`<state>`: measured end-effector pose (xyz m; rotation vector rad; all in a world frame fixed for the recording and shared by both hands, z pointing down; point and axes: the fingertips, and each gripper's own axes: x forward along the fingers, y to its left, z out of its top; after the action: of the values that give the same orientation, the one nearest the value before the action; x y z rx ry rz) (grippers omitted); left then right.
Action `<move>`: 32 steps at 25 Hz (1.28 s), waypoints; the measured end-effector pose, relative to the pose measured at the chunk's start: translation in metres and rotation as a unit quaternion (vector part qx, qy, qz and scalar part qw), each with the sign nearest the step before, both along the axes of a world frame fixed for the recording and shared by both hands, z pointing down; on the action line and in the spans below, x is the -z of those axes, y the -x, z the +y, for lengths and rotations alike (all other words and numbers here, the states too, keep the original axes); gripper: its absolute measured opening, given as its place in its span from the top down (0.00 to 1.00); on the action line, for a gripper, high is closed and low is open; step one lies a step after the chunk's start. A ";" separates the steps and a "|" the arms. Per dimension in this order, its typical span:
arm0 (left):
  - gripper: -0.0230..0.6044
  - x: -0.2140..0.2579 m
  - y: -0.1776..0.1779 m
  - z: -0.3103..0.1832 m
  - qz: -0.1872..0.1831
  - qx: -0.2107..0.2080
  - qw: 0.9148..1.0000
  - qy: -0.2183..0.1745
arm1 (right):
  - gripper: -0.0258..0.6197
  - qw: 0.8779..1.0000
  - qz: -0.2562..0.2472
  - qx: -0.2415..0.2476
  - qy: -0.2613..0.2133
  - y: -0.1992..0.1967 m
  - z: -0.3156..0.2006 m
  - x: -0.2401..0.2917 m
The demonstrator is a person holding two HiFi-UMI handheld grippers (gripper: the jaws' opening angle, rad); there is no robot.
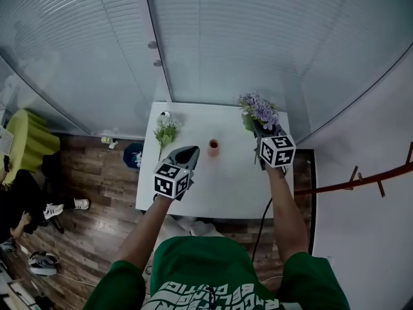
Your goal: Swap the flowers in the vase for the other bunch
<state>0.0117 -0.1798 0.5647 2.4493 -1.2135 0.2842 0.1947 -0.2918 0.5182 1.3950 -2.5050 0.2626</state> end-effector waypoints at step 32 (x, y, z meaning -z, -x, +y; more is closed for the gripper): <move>0.95 -0.016 0.120 0.002 0.005 0.123 0.992 0.029 | 0.88 0.989 -0.075 0.117 -0.040 0.165 -0.038 -0.014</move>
<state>-0.1078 -0.1777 0.5804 2.2192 -1.4638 0.2323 0.0298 -0.3294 0.5320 1.1310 -2.8007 0.2286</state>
